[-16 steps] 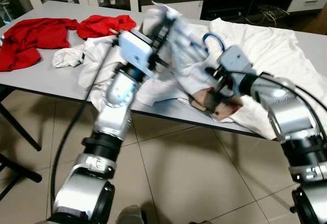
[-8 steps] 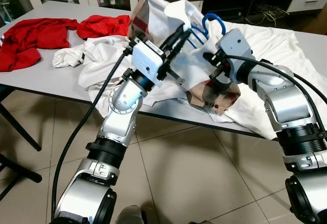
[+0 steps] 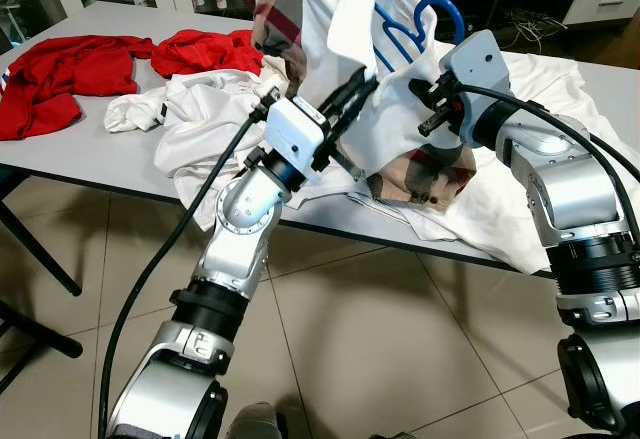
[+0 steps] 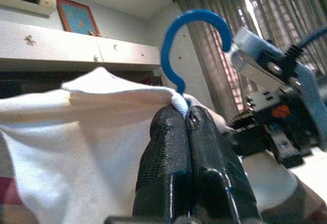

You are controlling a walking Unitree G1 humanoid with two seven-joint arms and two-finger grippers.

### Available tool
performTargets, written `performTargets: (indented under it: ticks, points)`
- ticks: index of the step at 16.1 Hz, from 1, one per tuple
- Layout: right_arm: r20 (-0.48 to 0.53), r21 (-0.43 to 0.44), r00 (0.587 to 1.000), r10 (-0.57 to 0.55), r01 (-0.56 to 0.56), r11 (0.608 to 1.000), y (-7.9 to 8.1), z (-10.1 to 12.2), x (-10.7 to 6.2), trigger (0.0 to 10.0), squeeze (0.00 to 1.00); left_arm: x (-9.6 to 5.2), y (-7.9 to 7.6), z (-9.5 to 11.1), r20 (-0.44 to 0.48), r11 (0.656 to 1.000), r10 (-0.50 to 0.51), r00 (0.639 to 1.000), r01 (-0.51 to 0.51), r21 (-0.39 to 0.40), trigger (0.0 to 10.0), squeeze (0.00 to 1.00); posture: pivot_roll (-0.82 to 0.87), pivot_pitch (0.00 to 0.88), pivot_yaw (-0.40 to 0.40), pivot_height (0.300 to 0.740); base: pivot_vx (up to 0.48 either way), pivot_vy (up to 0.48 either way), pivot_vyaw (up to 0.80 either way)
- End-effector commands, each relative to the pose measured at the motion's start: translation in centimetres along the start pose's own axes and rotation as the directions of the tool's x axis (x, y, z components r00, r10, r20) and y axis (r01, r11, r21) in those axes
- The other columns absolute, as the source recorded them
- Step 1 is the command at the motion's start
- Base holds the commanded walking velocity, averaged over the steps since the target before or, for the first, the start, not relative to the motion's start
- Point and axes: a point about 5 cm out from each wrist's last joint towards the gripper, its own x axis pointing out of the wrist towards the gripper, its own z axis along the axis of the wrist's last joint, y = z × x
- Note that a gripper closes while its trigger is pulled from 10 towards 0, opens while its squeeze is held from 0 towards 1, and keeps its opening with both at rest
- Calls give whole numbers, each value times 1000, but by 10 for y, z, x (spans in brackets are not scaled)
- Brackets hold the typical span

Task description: Hang hanger

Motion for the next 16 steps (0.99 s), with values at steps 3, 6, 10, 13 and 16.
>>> performTargets:
  ticks: [3, 6, 10, 13, 16]
  points:
    - [80, 2, 996, -39, 39, 999, -7, 20, 1, 0, 0, 3, -16, 1, 1, 997, -78, 997, 78, -19, 0, 0, 163, 0, 11, 740, 0, 0, 0]
    - [103, 10, 993, -51, 50, 999, -9, 25, 0, 0, 0, 1, -27, -3, -21, 991, -125, 992, 124, -44, 0, 0, 163, 0, 11, 740, 0, 0, 0]
    - [105, 12, 993, -48, 47, 999, -7, 23, -1, 0, 0, -1, -20, -14, -111, 998, -52, 993, 48, -36, 4118, 0, 165, 0, 11, 740, 0, 0, 0]
    - [96, 26, 995, -40, 38, 999, -2, 16, -3, 0, 0, 0, 4, -13, -117, 991, 104, 988, -114, -75, 10000, 0, 165, 0, 12, 740, 0, 0, 0]
    - [114, 53, 993, -23, 17, 998, 7, 13, -6, 0, 0, -5, 10, -16, -144, 980, 174, 974, -186, -75, 10000, 0, 163, 2, 14, 740, 0, 0, 0]
